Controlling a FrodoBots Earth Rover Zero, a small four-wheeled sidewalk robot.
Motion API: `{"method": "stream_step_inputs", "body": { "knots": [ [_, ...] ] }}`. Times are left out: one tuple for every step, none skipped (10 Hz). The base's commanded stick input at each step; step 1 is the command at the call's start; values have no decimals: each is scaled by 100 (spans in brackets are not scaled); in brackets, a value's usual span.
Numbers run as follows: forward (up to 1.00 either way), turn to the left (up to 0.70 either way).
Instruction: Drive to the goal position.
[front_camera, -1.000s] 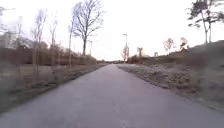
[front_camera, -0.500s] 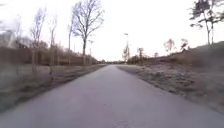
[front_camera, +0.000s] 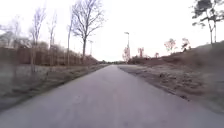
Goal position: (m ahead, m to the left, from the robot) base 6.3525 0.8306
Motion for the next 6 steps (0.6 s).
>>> {"method": "stream_step_inputs", "body": {
  "knots": [
    [100, 1],
    [100, 1],
    [100, 1],
    [100, 1],
    [100, 1],
    [100, 1]
  ]
}}
